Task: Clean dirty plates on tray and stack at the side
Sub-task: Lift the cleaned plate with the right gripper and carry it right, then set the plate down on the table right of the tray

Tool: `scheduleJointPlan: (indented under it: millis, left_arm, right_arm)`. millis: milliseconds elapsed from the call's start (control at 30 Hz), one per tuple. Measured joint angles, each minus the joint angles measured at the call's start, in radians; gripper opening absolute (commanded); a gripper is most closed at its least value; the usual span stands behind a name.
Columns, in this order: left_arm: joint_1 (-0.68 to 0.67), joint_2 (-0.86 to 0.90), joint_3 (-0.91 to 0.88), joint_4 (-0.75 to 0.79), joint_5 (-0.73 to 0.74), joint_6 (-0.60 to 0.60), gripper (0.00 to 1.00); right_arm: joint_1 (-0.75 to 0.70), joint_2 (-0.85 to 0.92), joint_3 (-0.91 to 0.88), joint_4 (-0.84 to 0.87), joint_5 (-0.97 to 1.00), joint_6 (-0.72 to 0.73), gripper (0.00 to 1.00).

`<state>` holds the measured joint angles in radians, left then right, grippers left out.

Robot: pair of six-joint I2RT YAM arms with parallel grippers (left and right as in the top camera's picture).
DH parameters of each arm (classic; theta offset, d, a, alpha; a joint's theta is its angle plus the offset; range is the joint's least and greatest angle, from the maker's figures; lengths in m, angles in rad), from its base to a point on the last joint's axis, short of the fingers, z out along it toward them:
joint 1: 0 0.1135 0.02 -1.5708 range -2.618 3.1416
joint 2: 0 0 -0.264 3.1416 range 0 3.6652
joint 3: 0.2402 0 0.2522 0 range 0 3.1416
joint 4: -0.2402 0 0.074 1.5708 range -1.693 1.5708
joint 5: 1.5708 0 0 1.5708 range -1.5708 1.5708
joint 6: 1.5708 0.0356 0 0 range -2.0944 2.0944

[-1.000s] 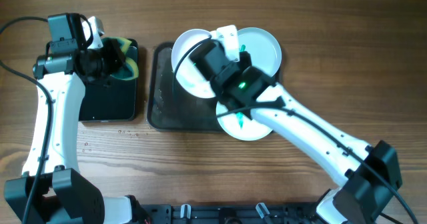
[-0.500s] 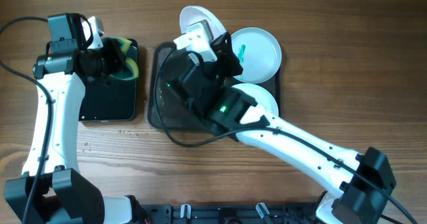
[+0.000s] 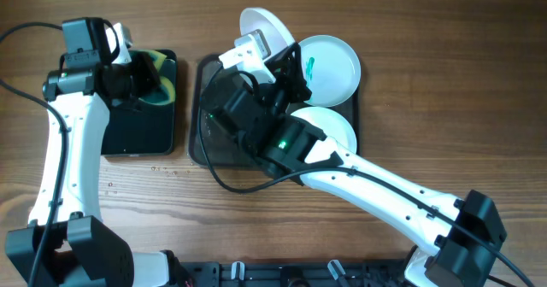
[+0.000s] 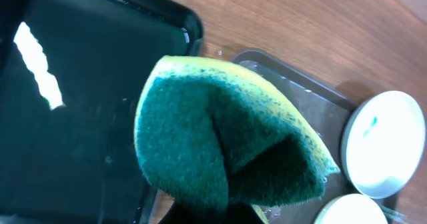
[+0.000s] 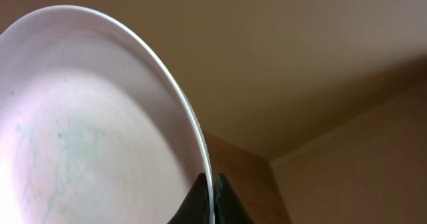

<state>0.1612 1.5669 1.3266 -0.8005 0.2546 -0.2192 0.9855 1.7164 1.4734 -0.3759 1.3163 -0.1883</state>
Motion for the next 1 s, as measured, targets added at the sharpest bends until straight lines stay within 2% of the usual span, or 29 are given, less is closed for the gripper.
scheduleJointPlan:
  millis: [133, 233, 400, 567, 667, 800, 1000]
  left_arm:
    - [-0.047, 0.000, 0.000, -0.014, -0.078, -0.010, 0.04]
    - [-0.126, 0.000, 0.000, -0.028, -0.141, -0.016, 0.04]
    - [-0.261, 0.000, 0.000, -0.058, -0.229, -0.049, 0.04]
    - [-0.360, 0.000, 0.000, -0.083, -0.285, -0.068, 0.04]
    - [-0.388, 0.000, 0.000, -0.086, -0.298, -0.079, 0.04]
    - [-0.398, 0.000, 0.000, -0.086, -0.311, -0.083, 0.04]
    - [-0.398, 0.016, 0.000, -0.087, -0.315, -0.084, 0.04]
  right_arm:
    - [-0.006, 0.000, 0.001, -0.190, -0.137, 0.153, 0.04]
    - [-0.048, 0.000, 0.000, -0.321, -0.374, 0.340, 0.04]
    - [-0.213, -0.002, 0.000, -0.375, -0.787, 0.494, 0.04]
    - [-0.473, -0.042, 0.000, -0.459, -1.145, 0.551, 0.04]
    - [-0.641, -0.082, 0.000, -0.539, -1.262, 0.562, 0.04]
    - [-0.903, -0.111, 0.000, -0.639, -1.358, 0.553, 0.04]
    - [-1.169, -0.113, -0.076, -0.625, -1.395, 0.542, 0.04]
